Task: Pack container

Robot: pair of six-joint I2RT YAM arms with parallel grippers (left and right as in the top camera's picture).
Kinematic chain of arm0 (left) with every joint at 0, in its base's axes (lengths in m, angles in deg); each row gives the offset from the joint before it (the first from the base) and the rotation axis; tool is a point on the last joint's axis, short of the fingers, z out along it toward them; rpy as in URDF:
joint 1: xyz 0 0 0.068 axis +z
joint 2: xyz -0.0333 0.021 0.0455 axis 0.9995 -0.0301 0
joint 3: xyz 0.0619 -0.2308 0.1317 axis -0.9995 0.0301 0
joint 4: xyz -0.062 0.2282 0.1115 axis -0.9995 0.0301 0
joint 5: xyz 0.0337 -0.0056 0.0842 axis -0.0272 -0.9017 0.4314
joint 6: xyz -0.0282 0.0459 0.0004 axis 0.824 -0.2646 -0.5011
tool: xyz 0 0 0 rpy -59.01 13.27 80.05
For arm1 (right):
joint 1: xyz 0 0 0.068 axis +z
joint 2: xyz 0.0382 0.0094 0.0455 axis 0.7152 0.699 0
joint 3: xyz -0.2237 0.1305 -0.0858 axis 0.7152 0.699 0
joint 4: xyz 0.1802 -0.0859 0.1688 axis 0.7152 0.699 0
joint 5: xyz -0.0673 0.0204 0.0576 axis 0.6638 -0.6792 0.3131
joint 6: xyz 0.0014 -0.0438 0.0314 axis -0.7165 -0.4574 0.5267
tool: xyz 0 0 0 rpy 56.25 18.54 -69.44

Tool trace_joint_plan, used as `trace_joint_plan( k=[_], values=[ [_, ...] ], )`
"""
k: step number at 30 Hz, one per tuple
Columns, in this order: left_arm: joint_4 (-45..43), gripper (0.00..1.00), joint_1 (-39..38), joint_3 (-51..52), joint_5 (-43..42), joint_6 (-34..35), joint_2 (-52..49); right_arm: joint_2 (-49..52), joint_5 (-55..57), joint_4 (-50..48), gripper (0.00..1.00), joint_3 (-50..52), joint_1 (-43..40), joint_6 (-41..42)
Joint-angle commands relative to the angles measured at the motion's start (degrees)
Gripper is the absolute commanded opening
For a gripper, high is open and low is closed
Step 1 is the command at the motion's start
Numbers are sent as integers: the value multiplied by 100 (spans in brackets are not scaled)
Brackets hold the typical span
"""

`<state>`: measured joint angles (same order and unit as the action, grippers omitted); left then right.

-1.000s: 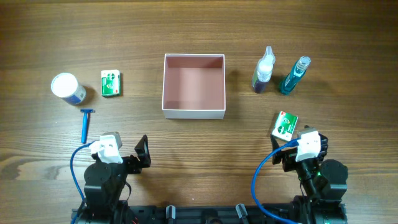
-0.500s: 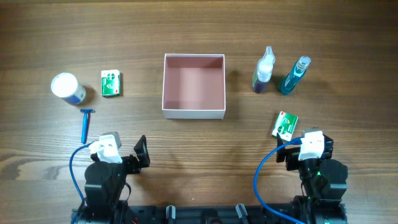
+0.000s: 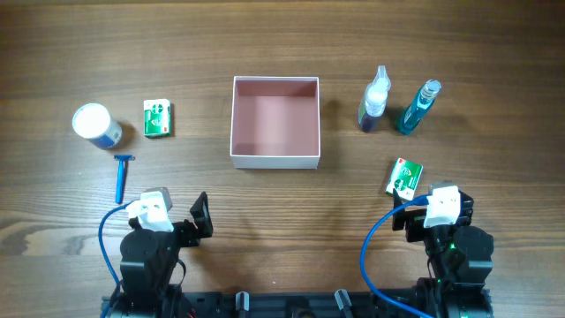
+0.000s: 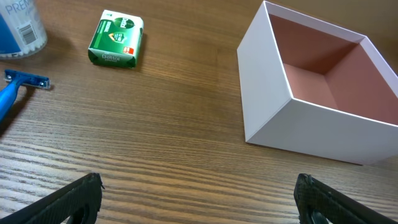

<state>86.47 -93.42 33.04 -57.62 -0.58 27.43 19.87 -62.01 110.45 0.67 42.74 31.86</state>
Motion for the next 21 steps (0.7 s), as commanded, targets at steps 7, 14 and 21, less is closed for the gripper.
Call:
trace_joint_plan(
  k=[7,14,21],
  values=[
    [-2,100,-26,46,79,24,-31,44,122,22,100,-26,24,-28],
    [22,100,-26,46,315,-184,-31,44,358,22,100,-26,22,-835],
    [22,100,-26,46,315,-184,-31,44,358,22,100,-26,24,-1067]
  ],
)
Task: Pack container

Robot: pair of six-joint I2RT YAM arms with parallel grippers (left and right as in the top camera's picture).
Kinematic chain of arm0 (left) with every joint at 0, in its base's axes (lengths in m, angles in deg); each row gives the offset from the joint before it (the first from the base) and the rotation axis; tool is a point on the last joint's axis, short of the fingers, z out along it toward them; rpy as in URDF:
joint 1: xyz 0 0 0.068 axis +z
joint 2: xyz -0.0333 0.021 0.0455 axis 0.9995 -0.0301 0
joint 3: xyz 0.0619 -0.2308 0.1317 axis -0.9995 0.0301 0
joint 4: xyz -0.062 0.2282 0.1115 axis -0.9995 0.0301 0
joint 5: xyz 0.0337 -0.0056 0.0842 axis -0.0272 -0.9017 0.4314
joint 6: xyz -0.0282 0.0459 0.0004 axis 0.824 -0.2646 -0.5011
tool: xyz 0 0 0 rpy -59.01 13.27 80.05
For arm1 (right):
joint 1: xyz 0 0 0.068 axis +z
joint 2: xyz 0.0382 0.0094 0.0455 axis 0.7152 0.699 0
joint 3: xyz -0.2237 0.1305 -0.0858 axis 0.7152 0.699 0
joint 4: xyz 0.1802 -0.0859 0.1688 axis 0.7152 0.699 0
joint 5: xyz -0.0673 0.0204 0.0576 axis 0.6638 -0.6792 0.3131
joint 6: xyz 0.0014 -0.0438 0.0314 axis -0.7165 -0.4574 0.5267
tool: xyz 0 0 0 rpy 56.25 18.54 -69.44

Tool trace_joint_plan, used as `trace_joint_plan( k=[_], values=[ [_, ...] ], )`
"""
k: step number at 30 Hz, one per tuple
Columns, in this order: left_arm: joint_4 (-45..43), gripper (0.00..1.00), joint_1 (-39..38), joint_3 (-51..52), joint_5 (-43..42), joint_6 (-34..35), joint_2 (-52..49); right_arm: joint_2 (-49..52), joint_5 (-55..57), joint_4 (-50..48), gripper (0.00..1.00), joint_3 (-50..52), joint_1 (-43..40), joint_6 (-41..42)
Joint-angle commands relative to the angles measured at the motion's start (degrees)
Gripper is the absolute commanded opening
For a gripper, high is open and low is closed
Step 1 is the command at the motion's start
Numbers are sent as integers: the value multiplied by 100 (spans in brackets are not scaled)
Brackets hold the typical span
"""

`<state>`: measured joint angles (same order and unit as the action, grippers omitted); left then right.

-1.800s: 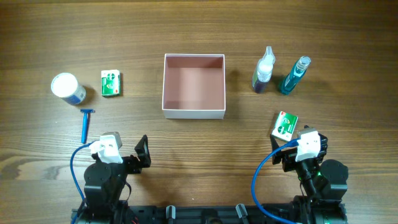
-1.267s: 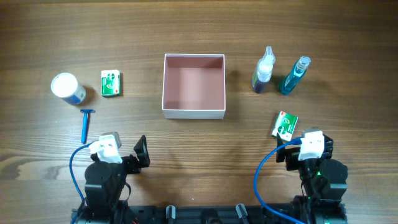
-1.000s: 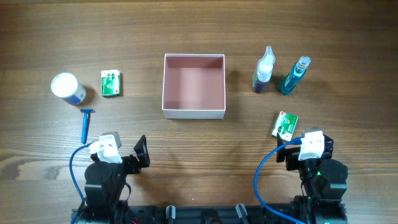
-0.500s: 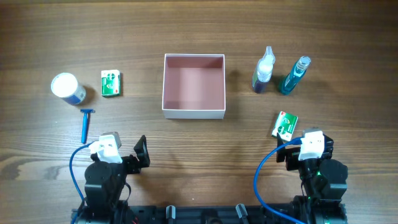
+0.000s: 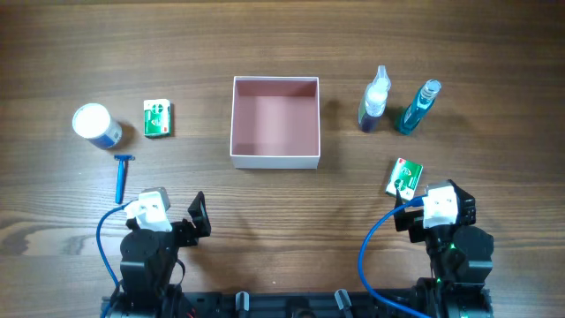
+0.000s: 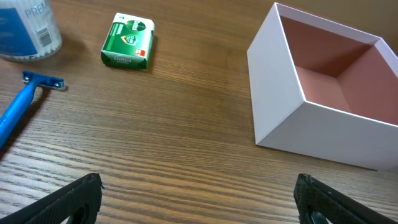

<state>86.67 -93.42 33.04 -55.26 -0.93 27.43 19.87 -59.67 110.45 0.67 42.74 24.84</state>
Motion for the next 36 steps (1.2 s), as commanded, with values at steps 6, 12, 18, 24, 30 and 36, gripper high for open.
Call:
trace_joint_plan(
  k=[6,12,18,24,30,36],
  values=[
    [2,100,-26,46,79,-149,-31,44,76,22,100,-26,24,-1021],
    [-37,100,-26,46,125,-151,-31,44,-343,-162,100,-26,24,-1012],
    [-238,100,-26,46,122,118,-31,44,-1460,-800,100,-26,24,-662],
    [-245,100,-26,44,118,551,-33,44,-1364,-1416,100,-26,22,2334],
    [-323,100,-26,-50,-81,942,-76,149,-1366,-1569,100,-92,22,3451],
    [-319,100,-26,-708,-118,942,-883,1161,-1370,-1591,100,-592,22,3698]
  ],
)
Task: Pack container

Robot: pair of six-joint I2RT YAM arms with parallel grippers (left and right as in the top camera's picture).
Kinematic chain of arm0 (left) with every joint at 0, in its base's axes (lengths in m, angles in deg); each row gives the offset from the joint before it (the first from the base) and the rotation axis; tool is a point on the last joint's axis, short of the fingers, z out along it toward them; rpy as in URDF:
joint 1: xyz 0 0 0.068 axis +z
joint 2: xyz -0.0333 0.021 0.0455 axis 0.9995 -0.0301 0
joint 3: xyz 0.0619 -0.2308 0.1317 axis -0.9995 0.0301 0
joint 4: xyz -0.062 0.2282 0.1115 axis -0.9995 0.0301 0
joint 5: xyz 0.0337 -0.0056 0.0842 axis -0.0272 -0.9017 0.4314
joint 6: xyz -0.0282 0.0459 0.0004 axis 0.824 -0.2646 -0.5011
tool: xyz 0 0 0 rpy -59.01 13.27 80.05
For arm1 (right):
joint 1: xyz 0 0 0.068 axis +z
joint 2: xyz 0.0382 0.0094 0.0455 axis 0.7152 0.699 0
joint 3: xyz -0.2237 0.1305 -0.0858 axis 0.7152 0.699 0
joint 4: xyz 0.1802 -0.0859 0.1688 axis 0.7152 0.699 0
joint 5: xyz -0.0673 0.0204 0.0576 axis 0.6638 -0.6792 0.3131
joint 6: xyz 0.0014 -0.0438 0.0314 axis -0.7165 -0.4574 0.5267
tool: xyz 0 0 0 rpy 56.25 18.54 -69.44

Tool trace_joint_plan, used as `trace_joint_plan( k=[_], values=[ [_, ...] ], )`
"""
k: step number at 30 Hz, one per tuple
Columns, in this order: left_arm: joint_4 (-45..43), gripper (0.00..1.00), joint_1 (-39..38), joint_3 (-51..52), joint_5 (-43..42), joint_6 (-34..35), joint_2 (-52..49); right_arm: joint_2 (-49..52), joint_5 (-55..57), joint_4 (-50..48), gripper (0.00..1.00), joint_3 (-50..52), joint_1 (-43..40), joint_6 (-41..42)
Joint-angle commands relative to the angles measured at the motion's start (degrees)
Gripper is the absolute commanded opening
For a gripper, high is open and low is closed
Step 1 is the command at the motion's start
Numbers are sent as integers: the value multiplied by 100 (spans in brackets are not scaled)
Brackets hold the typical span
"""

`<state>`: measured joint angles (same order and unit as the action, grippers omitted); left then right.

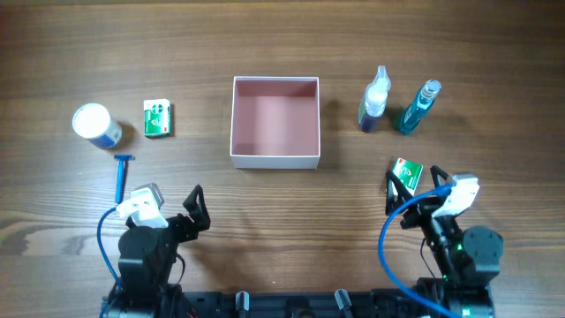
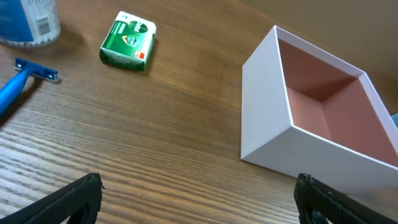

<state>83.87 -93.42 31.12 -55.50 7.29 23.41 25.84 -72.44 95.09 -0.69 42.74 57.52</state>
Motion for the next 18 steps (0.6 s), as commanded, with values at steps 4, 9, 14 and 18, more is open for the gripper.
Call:
trace_joint_plan(
  k=[4,9,14,18],
  values=[
    [20,100,-26,-1093,-190,122,-1408,1502,-310,-35,100,-1104,22,402],
    [483,100,-26,-2277,-302,116,-2898,3008,-892,501,100,-2337,22,111],
    [1478,100,-20,-3845,-901,92,-4465,4570,-1224,2072,100,-3987,24,-560],
    [2133,100,-20,-4870,-1539,96,-5359,5630,-1224,3624,100,-5329,22,-1303]
  ],
)
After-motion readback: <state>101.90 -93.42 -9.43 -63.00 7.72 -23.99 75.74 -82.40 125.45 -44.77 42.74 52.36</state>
